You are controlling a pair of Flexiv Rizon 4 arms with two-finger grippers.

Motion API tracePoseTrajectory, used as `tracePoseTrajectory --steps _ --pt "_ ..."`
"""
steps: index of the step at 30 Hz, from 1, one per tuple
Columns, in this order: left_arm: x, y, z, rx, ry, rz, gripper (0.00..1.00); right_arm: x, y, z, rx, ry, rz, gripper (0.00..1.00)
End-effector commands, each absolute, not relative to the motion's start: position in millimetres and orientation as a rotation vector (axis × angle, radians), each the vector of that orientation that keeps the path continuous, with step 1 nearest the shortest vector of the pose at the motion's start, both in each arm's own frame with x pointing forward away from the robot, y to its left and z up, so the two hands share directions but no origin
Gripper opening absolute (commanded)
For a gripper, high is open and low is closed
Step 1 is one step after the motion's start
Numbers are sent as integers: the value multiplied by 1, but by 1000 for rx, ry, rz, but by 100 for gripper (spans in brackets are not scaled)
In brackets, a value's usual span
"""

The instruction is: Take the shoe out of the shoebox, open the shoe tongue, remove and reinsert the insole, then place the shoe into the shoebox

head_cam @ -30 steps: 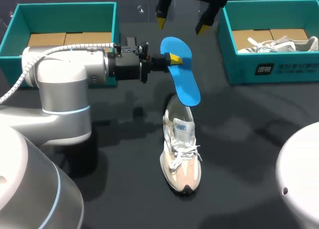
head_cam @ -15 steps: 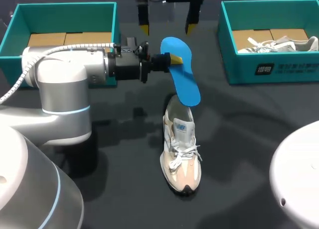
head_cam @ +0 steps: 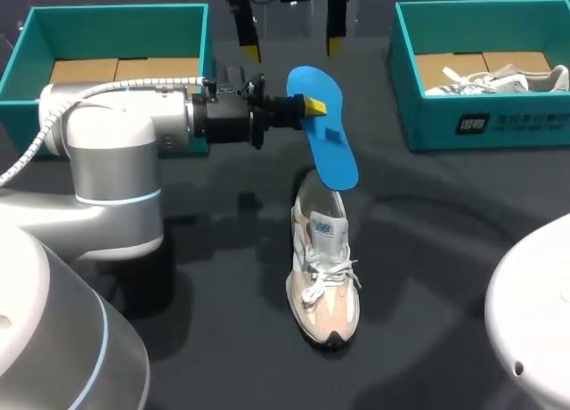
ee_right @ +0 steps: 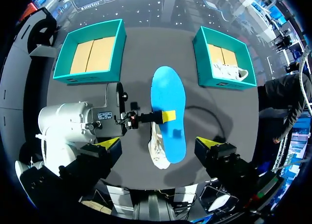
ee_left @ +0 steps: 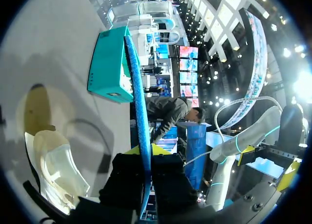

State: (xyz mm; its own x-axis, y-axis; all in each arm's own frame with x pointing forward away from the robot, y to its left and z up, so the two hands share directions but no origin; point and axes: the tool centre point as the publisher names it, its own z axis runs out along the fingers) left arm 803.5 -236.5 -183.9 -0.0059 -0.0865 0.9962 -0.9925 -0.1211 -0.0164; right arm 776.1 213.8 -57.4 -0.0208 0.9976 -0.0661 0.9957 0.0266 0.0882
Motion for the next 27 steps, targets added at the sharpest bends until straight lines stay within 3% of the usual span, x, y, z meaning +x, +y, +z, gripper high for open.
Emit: tracePoseTrajectory --steps 1,27 --pt "804 -238 -184 1360 -1223 1265 0 777 202 -59 2152 2185 86 100" --pt "804 -238 -184 1360 -1223 1265 0 795 125 -63 2460 2302 914 100"
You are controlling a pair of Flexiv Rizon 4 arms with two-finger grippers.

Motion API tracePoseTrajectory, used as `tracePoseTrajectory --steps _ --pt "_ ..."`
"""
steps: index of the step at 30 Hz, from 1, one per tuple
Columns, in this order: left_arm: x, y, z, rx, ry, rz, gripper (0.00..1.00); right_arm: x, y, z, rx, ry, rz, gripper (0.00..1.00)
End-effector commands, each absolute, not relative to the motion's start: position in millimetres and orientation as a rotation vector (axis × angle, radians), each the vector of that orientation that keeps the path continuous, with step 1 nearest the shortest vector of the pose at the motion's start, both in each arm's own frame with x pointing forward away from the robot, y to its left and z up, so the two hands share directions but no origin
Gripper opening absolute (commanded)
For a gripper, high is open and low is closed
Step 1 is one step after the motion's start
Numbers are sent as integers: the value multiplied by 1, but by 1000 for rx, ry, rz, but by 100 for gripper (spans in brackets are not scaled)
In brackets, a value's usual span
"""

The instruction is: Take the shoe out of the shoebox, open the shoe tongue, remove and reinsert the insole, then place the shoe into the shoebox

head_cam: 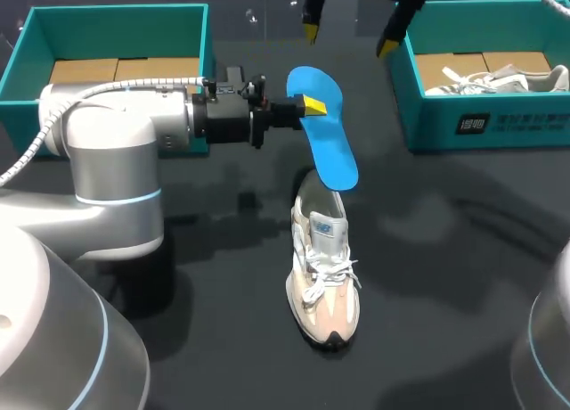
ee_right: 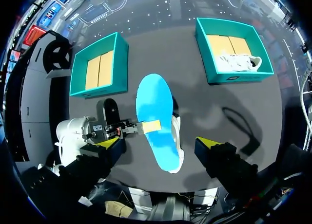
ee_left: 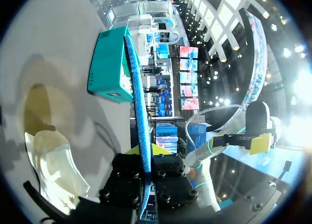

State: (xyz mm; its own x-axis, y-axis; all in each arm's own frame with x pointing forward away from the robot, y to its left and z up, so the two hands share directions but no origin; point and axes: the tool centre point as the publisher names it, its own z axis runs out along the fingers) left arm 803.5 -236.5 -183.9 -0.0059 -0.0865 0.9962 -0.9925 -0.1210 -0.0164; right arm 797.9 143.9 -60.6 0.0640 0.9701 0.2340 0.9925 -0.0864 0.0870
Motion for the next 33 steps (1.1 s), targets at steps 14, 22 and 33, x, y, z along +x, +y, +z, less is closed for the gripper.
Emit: tracePoseTrajectory --steps 14,22,33 --pt "804 -238 -184 1360 -1223 1265 0 803 93 -83 -1765 -1581 -997 100" --pt "804 -238 -184 1360 -1223 1265 0 805 84 -97 -1687 -1471 -1061 100" --pt "804 -238 -184 1360 -1223 1265 0 802 79 -115 -1563 -1348 -1169 100"
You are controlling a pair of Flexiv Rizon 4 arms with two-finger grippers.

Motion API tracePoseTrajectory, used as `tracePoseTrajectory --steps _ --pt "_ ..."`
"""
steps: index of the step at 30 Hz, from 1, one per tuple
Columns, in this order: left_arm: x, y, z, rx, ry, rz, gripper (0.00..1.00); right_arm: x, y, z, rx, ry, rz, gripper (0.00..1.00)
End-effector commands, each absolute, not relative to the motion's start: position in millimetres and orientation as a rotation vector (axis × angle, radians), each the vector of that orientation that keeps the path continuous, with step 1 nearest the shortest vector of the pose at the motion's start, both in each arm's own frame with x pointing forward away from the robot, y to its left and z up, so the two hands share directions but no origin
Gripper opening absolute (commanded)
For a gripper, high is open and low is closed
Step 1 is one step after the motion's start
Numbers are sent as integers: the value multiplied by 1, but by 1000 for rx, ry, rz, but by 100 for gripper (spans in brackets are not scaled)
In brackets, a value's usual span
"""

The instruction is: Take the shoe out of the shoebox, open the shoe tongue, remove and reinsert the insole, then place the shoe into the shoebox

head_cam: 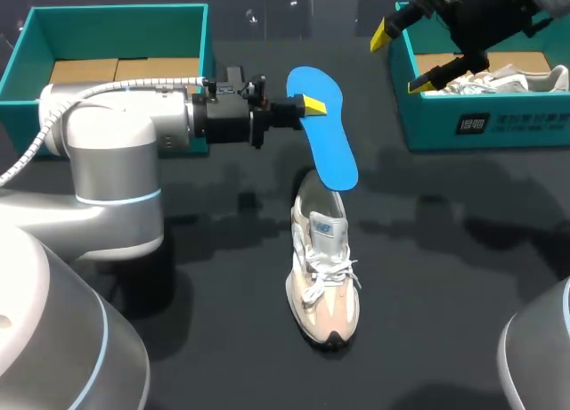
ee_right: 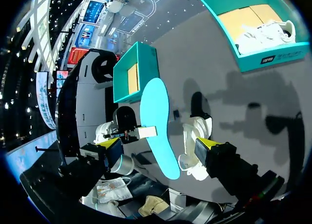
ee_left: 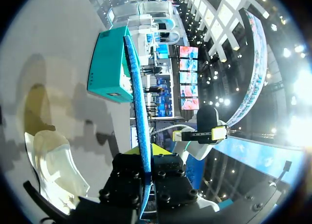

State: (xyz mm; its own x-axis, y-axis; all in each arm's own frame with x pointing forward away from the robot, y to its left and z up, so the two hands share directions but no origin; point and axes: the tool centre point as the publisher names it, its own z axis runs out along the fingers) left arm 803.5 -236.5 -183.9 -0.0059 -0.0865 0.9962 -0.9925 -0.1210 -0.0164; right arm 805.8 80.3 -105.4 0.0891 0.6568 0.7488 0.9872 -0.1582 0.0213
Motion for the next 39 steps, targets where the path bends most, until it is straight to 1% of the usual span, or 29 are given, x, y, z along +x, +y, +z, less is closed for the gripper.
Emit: tracePoseTrajectory --steps 1,14,26,39 --pt "804 -238 -184 1360 -1223 1265 0 802 78 -117 -1552 -1337 -1172 100" --pt "804 -238 -184 1360 -1223 1265 0 802 77 -137 -1498 -1225 -1198 100" --pt "805 -238 -184 1360 -1222 1265 0 803 79 -145 -1487 -1184 -1201 100" --pt "810 -230 -168 1255 -1389 1545 0 804 74 -151 -1439 -1140 -1224 100"
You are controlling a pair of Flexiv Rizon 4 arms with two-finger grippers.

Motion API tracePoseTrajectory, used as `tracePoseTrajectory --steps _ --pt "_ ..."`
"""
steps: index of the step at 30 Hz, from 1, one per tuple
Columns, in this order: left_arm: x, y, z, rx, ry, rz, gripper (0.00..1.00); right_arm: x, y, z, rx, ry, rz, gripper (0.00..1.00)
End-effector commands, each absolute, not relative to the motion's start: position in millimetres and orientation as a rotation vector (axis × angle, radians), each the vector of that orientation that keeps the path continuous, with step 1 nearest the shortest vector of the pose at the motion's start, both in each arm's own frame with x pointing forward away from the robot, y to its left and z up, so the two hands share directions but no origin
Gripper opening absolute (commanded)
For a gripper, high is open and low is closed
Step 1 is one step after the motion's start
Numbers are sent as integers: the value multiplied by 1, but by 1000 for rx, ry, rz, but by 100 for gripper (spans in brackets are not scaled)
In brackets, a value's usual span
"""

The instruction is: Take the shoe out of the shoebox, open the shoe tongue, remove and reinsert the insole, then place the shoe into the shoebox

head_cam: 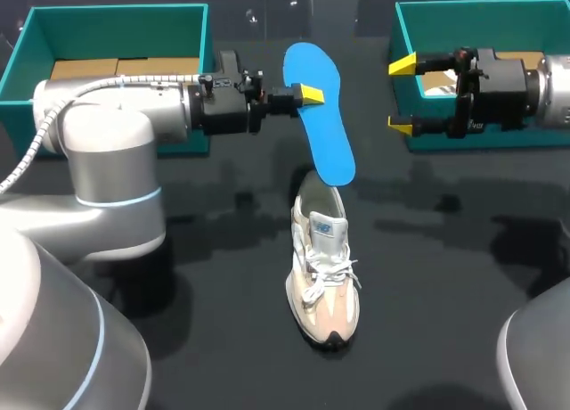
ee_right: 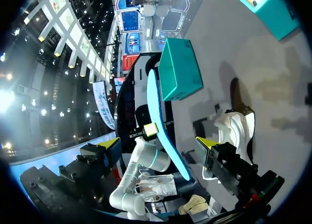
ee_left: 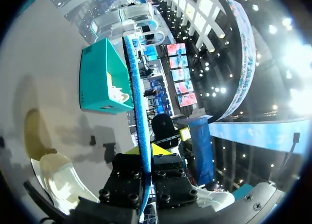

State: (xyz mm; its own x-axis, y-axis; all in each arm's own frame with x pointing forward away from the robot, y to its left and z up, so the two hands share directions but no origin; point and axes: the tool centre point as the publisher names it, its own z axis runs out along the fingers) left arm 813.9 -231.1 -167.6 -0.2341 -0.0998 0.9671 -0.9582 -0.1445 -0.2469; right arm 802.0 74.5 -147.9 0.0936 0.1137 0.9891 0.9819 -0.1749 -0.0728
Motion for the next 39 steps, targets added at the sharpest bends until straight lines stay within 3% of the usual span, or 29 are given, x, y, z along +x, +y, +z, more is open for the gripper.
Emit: tracePoseTrajectory --steps 1,19,39 --pt "811 -229 -167 1246 -1410 1561 0 804 73 -151 -1436 -1134 -1224 100" --pt "822 -206 -143 786 -1898 2037 0 805 72 -155 -1398 -1114 -1230 100" --pt "819 -215 -157 190 -2247 2288 0 805 72 -155 -1398 -1114 -1230 100"
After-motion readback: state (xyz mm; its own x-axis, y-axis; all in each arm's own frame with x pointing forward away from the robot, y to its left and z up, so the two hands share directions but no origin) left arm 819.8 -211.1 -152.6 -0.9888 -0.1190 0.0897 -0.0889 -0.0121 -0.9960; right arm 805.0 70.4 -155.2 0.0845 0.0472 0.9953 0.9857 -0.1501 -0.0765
